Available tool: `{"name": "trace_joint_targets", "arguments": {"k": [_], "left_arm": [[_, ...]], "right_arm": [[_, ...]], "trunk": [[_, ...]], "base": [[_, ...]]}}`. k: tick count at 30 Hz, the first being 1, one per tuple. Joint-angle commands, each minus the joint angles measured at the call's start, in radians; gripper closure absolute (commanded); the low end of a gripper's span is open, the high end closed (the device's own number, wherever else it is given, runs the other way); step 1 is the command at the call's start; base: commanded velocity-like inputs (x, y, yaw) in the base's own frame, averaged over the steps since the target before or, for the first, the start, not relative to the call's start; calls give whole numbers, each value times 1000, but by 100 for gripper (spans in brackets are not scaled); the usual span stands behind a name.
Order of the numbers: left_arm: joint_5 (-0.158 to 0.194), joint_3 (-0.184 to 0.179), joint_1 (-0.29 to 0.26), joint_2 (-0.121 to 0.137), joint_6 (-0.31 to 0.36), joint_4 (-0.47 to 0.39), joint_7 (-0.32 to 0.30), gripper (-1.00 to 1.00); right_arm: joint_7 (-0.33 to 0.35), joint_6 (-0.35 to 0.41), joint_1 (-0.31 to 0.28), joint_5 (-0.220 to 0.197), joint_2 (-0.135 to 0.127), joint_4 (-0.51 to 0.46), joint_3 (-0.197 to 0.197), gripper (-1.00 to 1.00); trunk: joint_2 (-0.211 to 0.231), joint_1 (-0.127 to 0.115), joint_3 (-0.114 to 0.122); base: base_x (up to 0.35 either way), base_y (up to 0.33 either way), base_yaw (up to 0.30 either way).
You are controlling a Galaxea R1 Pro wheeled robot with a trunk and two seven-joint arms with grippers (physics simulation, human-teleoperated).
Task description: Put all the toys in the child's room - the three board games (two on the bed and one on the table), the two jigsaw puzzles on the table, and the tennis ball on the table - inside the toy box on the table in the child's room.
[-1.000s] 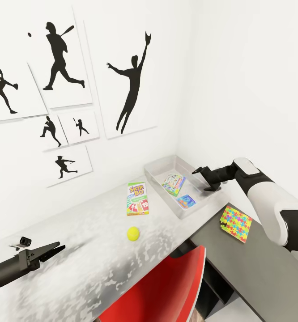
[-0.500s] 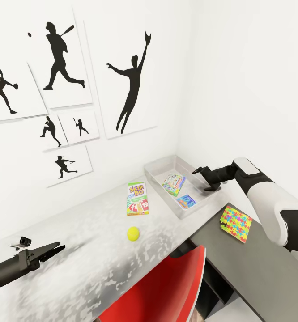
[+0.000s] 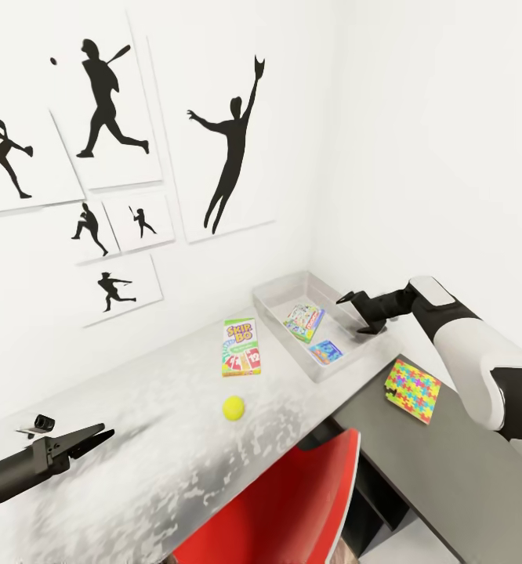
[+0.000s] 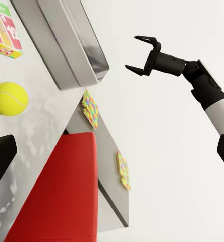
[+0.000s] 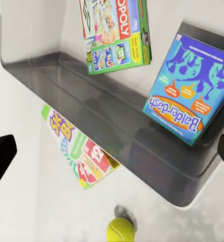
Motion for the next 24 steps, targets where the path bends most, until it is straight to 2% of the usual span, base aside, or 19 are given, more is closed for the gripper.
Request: {"name": "trace_joint_targets", "arguments": {"k": [1,15,24], "left_arm": [[-1,0,-1,0,11,0,-4,-100],[-1,0,-1,0,11,0,-4,-100],[-1,-1,-1,0,10,0,-4,-100]], "right_arm": [[-9,1,-1,-11,0,-2,2,-100],[-4,0,-1,-13,-2,-10,1,-100],[-4,-1,-1,-13,-1,-11,1,-100]], "trunk": [[-2,0,-2],[-2,0,-2],[-2,0,-2]], "base": [[-81,0,0],[-45,1,0],[-95,76,0]]}}
